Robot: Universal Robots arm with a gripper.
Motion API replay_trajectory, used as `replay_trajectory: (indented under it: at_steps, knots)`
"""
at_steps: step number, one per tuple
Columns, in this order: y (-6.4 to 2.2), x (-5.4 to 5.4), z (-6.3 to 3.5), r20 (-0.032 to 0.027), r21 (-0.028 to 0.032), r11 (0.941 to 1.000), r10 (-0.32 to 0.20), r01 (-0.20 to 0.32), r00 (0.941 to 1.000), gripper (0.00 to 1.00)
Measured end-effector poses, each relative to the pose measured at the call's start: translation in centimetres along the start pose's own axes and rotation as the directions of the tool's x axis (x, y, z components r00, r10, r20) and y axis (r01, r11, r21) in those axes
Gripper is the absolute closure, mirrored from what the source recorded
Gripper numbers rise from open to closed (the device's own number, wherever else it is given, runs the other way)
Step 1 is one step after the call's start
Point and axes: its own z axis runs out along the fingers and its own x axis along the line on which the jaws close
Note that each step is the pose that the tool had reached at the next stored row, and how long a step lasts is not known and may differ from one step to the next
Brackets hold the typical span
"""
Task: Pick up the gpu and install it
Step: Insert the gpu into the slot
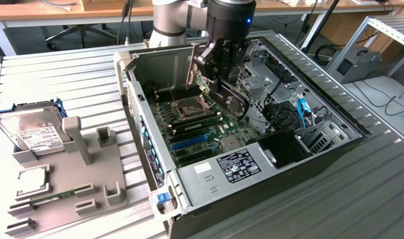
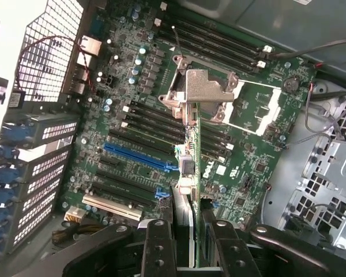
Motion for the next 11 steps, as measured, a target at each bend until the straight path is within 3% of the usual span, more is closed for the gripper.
replay_trajectory:
  at_steps: [5,9,11]
  knots:
    - [0.0,0.0,0.0,0.0059,-0.0019,0.9977,-0.068,0.068,0.9976,0.71]
    - [0.0,0.0,0.01,0.014,-0.004,0.987,-0.16,0.16,0.987,0.71]
    - [0.0,0.0,0.0,0.0155,-0.0042,0.9841,-0.177,0.177,0.984,0.71]
